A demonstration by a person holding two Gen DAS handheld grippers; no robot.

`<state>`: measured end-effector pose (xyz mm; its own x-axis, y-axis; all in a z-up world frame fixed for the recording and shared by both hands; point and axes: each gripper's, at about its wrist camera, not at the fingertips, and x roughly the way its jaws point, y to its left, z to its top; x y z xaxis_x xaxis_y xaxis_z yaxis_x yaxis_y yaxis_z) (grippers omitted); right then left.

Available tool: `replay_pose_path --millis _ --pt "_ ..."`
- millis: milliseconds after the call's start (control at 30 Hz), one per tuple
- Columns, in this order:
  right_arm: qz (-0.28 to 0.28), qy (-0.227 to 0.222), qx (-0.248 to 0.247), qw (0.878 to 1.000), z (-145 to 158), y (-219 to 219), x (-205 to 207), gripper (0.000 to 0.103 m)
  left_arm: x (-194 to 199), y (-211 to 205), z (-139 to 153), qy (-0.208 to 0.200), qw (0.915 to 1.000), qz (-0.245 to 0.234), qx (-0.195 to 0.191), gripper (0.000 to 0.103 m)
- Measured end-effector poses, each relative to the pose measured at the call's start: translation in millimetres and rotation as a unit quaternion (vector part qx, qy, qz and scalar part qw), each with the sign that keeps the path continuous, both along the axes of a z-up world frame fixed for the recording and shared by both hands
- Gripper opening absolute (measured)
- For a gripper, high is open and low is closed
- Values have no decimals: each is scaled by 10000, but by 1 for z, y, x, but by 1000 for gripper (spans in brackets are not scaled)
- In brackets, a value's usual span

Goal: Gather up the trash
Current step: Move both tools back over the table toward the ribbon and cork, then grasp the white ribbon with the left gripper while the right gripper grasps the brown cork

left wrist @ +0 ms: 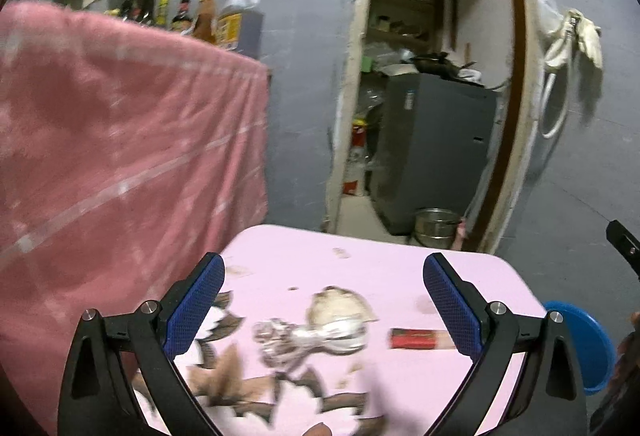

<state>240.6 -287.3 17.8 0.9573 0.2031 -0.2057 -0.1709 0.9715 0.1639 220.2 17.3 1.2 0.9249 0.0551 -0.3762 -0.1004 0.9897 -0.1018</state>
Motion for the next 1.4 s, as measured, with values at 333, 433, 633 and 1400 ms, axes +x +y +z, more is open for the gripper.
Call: replay_pose_path --millis 333,433,633,1400 --pt "346 418 -91 9985 -11 36 16 103 2 43 -17 361 9990 122 -244 97" --pt "472 601 -145 9970 -17 46 21 103 5 46 -23 496 9983 52 -317 97" --pt "613 1048 -362 9919 -30 65 35 103 13 42 -37 797 9964 -135 -255 97" --pt "894 2496 -830 9606 -78 88 72 67 53 32 -54 1820 9769 -950 -593 53"
